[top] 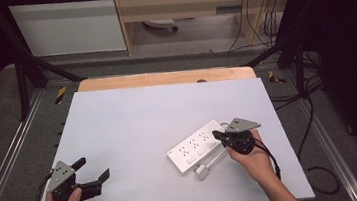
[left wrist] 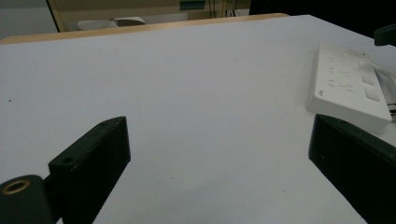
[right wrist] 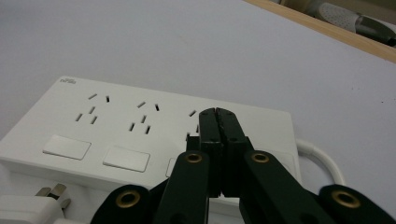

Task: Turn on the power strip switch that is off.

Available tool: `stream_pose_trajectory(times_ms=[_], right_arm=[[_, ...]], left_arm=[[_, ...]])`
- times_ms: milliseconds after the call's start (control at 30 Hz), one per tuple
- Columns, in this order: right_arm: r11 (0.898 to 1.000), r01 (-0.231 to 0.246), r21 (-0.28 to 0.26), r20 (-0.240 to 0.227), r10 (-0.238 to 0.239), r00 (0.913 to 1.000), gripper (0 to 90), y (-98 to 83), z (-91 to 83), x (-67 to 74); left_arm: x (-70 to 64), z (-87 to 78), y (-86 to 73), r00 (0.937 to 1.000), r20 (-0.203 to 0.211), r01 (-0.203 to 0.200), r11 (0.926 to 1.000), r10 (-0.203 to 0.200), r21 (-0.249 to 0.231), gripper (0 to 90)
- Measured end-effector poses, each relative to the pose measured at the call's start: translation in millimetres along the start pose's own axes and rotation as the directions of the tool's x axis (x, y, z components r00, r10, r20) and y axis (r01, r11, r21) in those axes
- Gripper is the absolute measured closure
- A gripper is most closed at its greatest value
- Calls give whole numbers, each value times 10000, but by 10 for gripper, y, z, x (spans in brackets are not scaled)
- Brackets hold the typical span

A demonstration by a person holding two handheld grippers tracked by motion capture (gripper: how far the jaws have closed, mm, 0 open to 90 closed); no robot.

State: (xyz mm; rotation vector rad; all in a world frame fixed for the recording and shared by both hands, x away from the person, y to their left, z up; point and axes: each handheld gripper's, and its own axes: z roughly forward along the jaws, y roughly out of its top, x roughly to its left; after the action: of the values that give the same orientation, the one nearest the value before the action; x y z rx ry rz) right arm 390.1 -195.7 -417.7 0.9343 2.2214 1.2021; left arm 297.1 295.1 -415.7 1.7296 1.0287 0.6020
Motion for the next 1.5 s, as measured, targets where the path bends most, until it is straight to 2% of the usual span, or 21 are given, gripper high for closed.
stream_pose_trajectory(times_ms=[700,1500], right_arm=[[9981,-82,604,-22,84,10000,900,-105,130,9],[9969,-87,782,-50,91,9999,900,-136,160,19]], left_arm=[[-9,1,2,10000,38,-62,10000,62,24,56],[-11,3,1,9999,52,-104,9999,104,62,56]])
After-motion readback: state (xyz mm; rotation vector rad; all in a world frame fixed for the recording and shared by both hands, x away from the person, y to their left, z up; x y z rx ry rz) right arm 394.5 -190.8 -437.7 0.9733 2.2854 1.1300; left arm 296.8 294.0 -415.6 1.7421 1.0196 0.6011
